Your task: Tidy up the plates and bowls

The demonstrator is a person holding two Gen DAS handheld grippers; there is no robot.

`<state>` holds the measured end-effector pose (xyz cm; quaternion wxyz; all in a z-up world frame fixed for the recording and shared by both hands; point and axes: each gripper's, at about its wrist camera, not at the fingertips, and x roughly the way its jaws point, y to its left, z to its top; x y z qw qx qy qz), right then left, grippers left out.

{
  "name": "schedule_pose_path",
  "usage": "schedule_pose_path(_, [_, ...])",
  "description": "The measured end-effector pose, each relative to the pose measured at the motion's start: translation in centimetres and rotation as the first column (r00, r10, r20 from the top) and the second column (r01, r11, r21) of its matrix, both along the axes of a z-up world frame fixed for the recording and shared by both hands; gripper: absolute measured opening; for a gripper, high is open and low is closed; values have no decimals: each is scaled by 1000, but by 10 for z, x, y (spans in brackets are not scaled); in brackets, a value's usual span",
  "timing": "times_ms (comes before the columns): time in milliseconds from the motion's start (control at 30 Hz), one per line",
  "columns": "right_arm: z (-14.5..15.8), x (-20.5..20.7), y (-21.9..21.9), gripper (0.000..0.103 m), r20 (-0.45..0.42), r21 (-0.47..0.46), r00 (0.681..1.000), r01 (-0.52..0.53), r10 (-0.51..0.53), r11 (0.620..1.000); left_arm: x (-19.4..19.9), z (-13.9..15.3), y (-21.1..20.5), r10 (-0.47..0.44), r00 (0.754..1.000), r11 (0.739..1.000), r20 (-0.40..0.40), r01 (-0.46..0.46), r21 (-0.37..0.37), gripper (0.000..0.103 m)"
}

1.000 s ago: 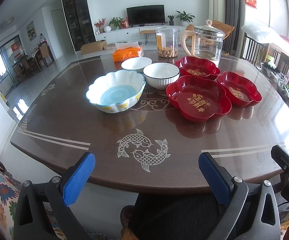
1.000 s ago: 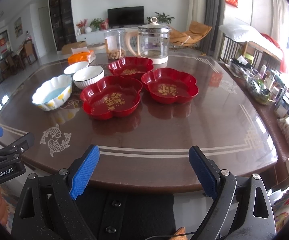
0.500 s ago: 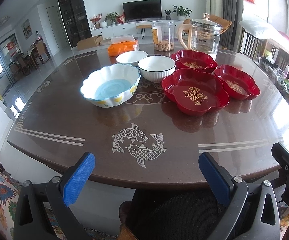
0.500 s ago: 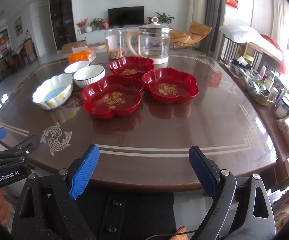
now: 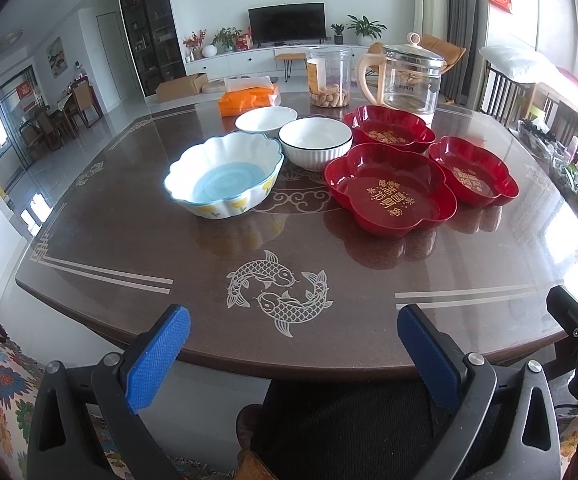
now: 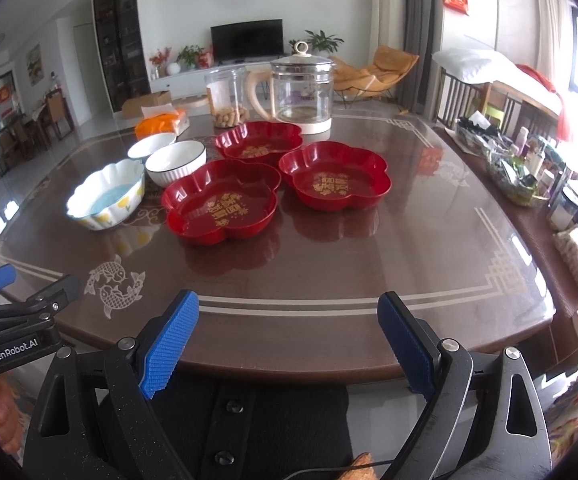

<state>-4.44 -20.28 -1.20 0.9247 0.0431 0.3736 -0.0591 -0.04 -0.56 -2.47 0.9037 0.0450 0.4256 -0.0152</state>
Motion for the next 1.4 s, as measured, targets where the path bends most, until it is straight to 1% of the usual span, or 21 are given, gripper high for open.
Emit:
schedule_pose_path(267, [-1, 0, 4, 93, -3, -5, 1000, -14, 14, 1000, 4, -2, 2, -13, 1000, 999, -28, 12, -38, 103])
schedule_pose_path(400, [-1, 1, 5, 93, -5, -6, 1000, -18, 18, 1000, 3, 0, 3, -16, 1000, 998, -21, 15, -55, 103])
schedule_pose_path(500, [-1, 1, 6, 93, -6, -6, 1000, -18, 18, 1000, 2, 0, 3, -10, 1000, 999, -11, 9, -48, 103])
schedule_pose_path(633, [-1, 1, 6, 93, -8, -5, 1000, -20, 20, 1000, 3, -3, 5, 5, 1000, 999, -22, -6, -40, 103])
schedule_pose_path(800, [-2, 1, 7, 93, -9, -6, 1000, -20, 20, 1000, 3, -3, 11, 15, 1000, 997, -24, -17, -73, 103])
schedule_pose_path(967, [-2, 1, 7, 93, -10, -2, 1000, -18, 18, 1000, -1, 1, 12, 16, 1000, 995, 2, -16, -96, 103])
schedule_pose_path(1233, [-3, 0, 5, 93, -5, 4, 1000, -9, 9, 1000, -1, -1, 6, -5, 1000, 998, 6, 5, -65, 103])
schedule_pose_path(1400, [-1, -3, 1, 93, 6, 11, 1000, 3, -3, 1000, 1, -3, 10, 1, 1000, 995, -26, -3, -95, 103])
